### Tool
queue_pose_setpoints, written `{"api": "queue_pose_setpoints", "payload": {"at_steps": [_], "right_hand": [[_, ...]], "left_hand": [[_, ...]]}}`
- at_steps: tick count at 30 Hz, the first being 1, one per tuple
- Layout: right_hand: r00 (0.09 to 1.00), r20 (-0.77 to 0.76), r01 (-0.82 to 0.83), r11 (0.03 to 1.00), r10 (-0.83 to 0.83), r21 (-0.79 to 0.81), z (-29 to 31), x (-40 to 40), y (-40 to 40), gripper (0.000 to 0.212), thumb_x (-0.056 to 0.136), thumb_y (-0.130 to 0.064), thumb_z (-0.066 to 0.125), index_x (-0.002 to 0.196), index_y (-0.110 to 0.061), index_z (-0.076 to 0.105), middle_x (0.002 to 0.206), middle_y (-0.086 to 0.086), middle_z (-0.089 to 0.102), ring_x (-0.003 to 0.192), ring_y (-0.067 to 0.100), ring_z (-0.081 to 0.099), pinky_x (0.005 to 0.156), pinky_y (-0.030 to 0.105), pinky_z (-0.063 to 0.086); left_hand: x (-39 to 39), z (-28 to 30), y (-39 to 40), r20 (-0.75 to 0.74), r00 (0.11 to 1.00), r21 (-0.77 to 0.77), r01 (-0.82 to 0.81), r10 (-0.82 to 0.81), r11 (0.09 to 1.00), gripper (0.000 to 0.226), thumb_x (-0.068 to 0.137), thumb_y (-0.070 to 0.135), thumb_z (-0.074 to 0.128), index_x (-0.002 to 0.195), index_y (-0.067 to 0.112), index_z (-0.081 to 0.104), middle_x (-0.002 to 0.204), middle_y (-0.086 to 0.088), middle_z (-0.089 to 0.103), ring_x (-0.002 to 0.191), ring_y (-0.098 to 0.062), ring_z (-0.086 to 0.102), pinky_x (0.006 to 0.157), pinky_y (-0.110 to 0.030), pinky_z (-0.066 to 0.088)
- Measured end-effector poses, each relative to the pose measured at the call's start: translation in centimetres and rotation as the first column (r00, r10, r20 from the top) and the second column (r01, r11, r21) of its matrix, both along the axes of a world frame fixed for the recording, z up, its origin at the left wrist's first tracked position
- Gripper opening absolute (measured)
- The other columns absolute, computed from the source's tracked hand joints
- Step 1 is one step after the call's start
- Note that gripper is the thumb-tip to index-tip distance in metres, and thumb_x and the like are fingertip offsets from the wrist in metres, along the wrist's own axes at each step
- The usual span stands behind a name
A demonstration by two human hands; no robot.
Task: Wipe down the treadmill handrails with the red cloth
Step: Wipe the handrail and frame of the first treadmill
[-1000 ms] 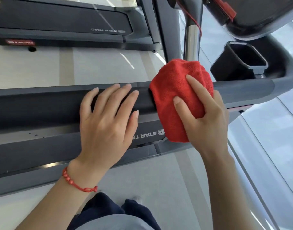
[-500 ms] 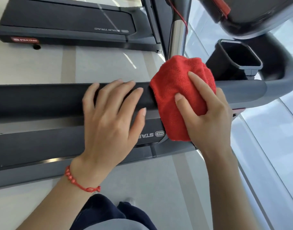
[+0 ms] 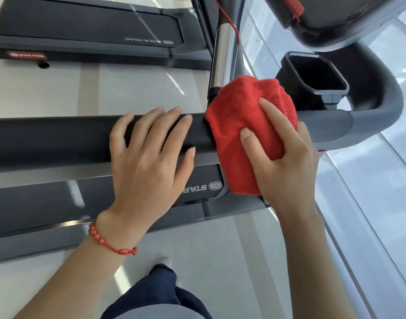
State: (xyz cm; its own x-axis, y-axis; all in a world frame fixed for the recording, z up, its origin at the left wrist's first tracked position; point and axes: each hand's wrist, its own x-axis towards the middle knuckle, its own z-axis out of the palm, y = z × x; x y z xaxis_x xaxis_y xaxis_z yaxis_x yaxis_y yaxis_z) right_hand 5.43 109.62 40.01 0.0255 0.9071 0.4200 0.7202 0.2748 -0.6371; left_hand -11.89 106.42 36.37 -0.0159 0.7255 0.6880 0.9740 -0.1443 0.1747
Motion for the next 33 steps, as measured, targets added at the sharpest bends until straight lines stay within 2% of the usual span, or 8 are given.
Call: {"api": "queue_pose_setpoints", "payload": {"at_steps": [3, 6, 11, 17, 20, 24, 29, 33], "right_hand": [[0.997, 0.018, 0.071, 0.997, -0.071, -0.014, 0.3, 1.4, 0.4, 0.046, 0.078, -0.048, 0.059, 0.123, -0.047, 0.05, 0.086, -0.007, 0.046, 0.078, -0.01, 0.048, 0.072, -0.003, 0.031], [0.987, 0.014, 0.16, 0.986, -0.16, -0.036, 0.7, 2.4, 0.7, 0.047, 0.077, -0.05, 0.057, 0.123, -0.048, 0.05, 0.087, -0.005, 0.045, 0.074, 0.004, 0.049, 0.071, 0.005, 0.032], [0.994, 0.005, 0.106, 0.994, -0.105, -0.017, 0.5, 1.6, 0.6, 0.046, 0.078, -0.046, 0.06, 0.123, -0.044, 0.052, 0.085, -0.014, 0.042, 0.078, -0.016, 0.046, 0.071, -0.005, 0.029], [0.996, 0.017, 0.085, 0.996, -0.085, -0.017, 0.6, 4.5, 1.8, 0.045, 0.077, -0.047, 0.061, 0.121, -0.045, 0.053, 0.09, -0.003, 0.05, 0.079, -0.013, 0.048, 0.071, -0.004, 0.03], [0.987, -0.009, 0.161, 0.986, -0.161, -0.035, 0.8, 6.9, 2.8, 0.046, 0.077, -0.048, 0.059, 0.122, -0.045, 0.052, 0.089, -0.002, 0.049, 0.079, -0.016, 0.047, 0.07, -0.005, 0.029], [0.993, 0.013, 0.119, 0.993, -0.119, -0.017, 0.5, 7.4, 3.1, 0.046, 0.077, -0.048, 0.06, 0.122, -0.043, 0.052, 0.09, -0.005, 0.045, 0.078, -0.018, 0.046, 0.069, -0.006, 0.028], [1.0, 0.012, 0.003, 1.0, -0.003, -0.027, 0.3, 8.2, 3.4, 0.046, 0.077, -0.048, 0.061, 0.122, -0.045, 0.052, 0.089, -0.003, 0.049, 0.075, 0.001, 0.047, 0.071, -0.002, 0.034], [0.998, -0.006, 0.059, 0.998, -0.059, -0.034, 0.7, 11.0, 4.4, 0.047, 0.077, -0.048, 0.059, 0.123, -0.044, 0.052, 0.093, -0.002, 0.051, 0.078, -0.013, 0.047, 0.07, -0.005, 0.029]], "left_hand": [[0.0, 0.1, -0.1, 0.002, 1.0, -0.009, 0.012, -0.012, 1.0, 0.032, 0.092, 0.025, 0.049, 0.116, 0.007, 0.06, 0.119, -0.01, 0.063, 0.111, -0.029, 0.056, 0.1, -0.046, 0.027], [0.0, 0.3, -0.3, 0.004, 1.0, -0.03, 0.022, -0.022, 0.999, 0.034, 0.092, 0.026, 0.049, 0.116, 0.005, 0.059, 0.12, -0.011, 0.062, 0.112, -0.03, 0.055, 0.1, -0.049, 0.026], [1.4, 1.2, -0.2, 0.07, 0.991, -0.021, 0.114, -0.112, 0.993, 0.034, 0.091, 0.023, 0.05, 0.117, 0.003, 0.058, 0.121, -0.015, 0.06, 0.114, -0.032, 0.053, 0.101, -0.051, 0.028], [5.5, 1.6, 1.6, 0.096, 0.973, -0.041, 0.212, -0.208, 0.976, 0.035, 0.091, 0.019, 0.049, 0.12, 0.002, 0.056, 0.124, -0.015, 0.058, 0.116, -0.032, 0.053, 0.1, -0.051, 0.031], [7.2, 1.2, 2.6, 0.044, 0.986, -0.087, 0.164, -0.161, 0.983, 0.035, 0.091, 0.02, 0.048, 0.121, 0.003, 0.055, 0.125, -0.014, 0.058, 0.115, -0.031, 0.053, 0.1, -0.05, 0.03], [7.9, 0.6, 3.1, 0.029, 0.995, -0.069, 0.097, -0.095, 0.993, 0.031, 0.094, 0.021, 0.045, 0.12, 0.008, 0.057, 0.124, -0.01, 0.06, 0.115, -0.028, 0.053, 0.1, -0.047, 0.029], [8.1, 0.4, 3.3, 0.016, 0.998, -0.014, 0.066, -0.066, 0.998, 0.028, 0.093, 0.019, 0.048, 0.115, 0.008, 0.061, 0.12, -0.009, 0.062, 0.112, -0.027, 0.056, 0.1, -0.045, 0.029], [8.6, 0.6, 3.3, 0.042, 0.998, -0.001, 0.04, -0.04, 0.999, 0.027, 0.093, 0.019, 0.048, 0.112, 0.005, 0.062, 0.118, -0.011, 0.063, 0.111, -0.03, 0.055, 0.099, -0.047, 0.028]]}}
